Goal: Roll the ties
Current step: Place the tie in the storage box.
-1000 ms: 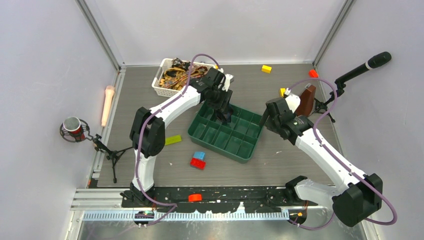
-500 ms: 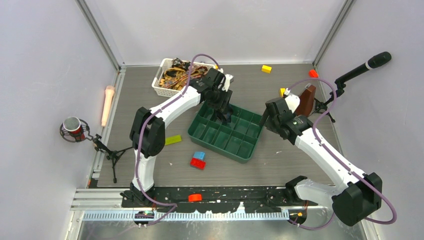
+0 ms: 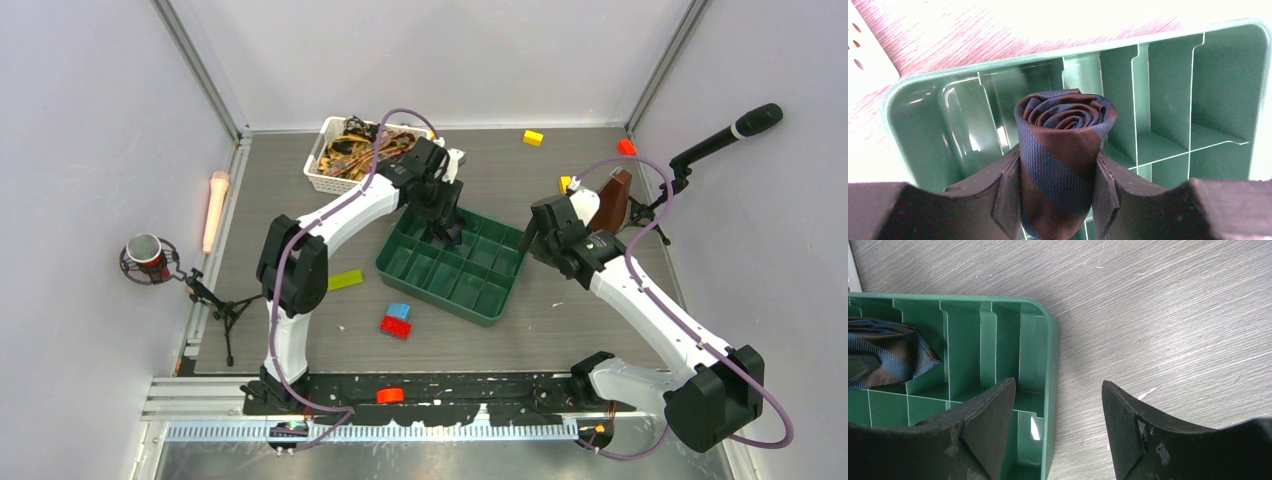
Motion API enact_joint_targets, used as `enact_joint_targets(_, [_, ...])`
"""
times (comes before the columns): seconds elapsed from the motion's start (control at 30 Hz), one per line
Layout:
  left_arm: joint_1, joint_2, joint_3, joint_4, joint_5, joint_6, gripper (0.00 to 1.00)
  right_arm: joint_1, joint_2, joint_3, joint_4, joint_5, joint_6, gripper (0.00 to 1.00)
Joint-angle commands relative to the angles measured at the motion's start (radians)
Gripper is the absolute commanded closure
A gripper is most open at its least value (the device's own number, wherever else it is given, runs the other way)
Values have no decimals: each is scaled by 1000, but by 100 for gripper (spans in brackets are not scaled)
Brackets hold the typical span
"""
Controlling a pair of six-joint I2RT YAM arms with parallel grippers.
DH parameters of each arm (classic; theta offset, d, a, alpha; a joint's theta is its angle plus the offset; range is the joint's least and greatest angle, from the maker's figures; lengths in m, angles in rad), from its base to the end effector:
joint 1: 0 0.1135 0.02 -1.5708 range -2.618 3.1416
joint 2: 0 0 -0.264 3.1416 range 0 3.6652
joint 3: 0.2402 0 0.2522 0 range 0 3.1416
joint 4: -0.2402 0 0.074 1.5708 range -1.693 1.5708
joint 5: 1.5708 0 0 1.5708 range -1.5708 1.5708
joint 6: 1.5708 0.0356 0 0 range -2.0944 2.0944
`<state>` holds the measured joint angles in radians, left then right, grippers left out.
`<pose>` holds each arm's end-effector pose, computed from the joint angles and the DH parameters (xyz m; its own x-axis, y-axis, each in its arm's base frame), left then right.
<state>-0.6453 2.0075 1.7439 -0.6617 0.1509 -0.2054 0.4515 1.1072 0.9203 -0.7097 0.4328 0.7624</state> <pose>0.3559 -0.2746 0.2596 -0.7608 0.3203 -0.5645 0.5227 0.8180 -0.2403 0.2046 0.0826 0.2800 -0.6192 0.3966 -0.6778 0.3694 0.9087 0.1942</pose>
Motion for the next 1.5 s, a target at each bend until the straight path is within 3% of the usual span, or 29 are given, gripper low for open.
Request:
enact_joint_targets(0.0, [29,-22,-27,-10,-102,26,74,1,5,4,9,17,5,30])
enact_joint_targets(0.23, [34,-26,-34,-11,-108,26,83,1,5,3,10,15,6,30])
enact_joint_targets(0.73, [38,-73,-40,4,-40,12,83,1,14,5,10,13,8,30])
enact_joint_targets(1.47, [49,-63,-49,0,-65,-1,82,1,22,2,10,11,6,30])
